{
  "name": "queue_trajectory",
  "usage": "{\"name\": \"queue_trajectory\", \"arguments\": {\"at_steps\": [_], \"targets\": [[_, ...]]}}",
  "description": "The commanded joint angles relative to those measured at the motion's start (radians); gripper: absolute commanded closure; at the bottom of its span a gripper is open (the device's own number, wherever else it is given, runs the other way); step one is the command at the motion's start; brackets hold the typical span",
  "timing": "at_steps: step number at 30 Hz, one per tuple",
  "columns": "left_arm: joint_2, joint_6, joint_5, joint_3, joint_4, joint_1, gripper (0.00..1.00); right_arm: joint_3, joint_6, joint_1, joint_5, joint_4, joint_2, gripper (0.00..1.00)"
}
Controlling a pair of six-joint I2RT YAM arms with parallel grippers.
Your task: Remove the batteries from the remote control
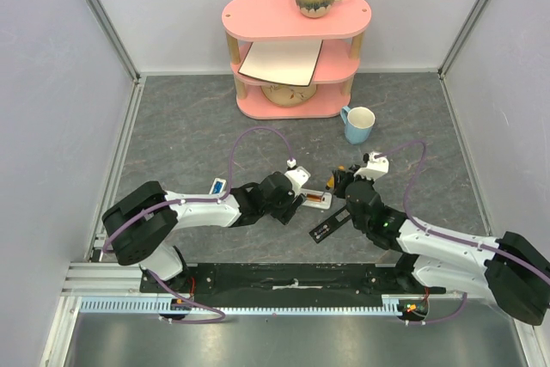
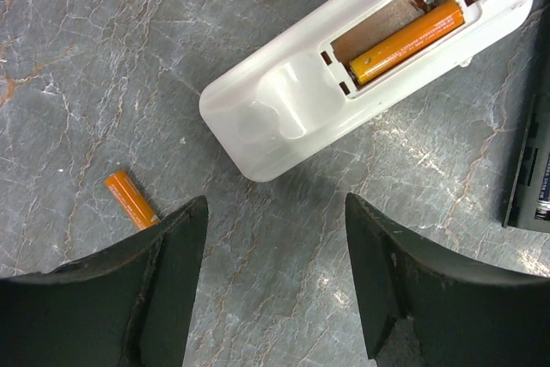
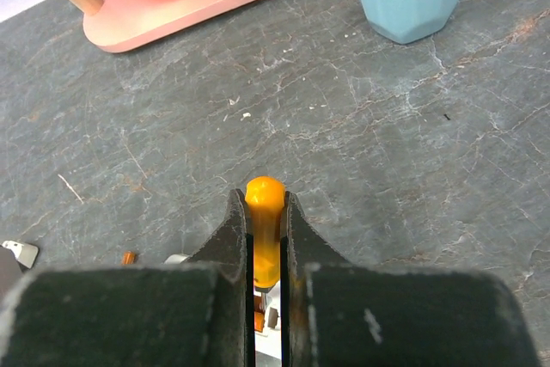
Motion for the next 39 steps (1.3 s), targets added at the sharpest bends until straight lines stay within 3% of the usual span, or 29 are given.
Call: {"name": "queue_trajectory", "arguments": {"at_steps": [1, 9, 21, 24, 25, 26, 29, 35, 39], "targets": [[-0.024, -0.002, -0.002, -0.004, 0.033, 0.009, 0.29, 0.018, 0.034, 0.002, 0.056, 0.036, -0.067, 1.00], [-0.021, -0.002, 0.005, 0.002, 0.028, 0.009, 0.30, 0.005, -0.116, 0.004, -0.039, 0.093, -0.133, 1.00], [-0.101, 0.010, 0.080, -0.047, 0.102, 0.009, 0.32, 0.008, -0.167, 0.005, -0.137, 0.146, -0.035, 1.00], [-0.089, 0.021, 0.096, -0.041, 0.098, 0.010, 0.42, 0.012, -0.191, 0.005, -0.135, 0.185, -0.019, 1.00], [-0.082, 0.022, 0.099, -0.039, 0.093, 0.010, 0.52, 0.021, -0.197, 0.005, -0.138, 0.194, -0.016, 1.00], [-0.075, 0.024, 0.101, -0.032, 0.087, 0.009, 0.68, 0.025, -0.199, 0.005, -0.138, 0.199, -0.012, 1.00], [-0.059, 0.034, 0.151, -0.023, 0.087, 0.009, 0.89, 0.041, -0.204, 0.005, -0.137, 0.216, 0.013, 1.00], [0.078, 0.039, 0.176, 0.083, -0.010, 0.010, 0.98, 0.074, -0.208, 0.005, -0.143, 0.225, 0.062, 1.00], [0.140, 0.016, 0.059, 0.131, -0.048, 0.010, 0.98, 0.078, -0.213, 0.005, -0.151, 0.233, 0.074, 1.00]]}}
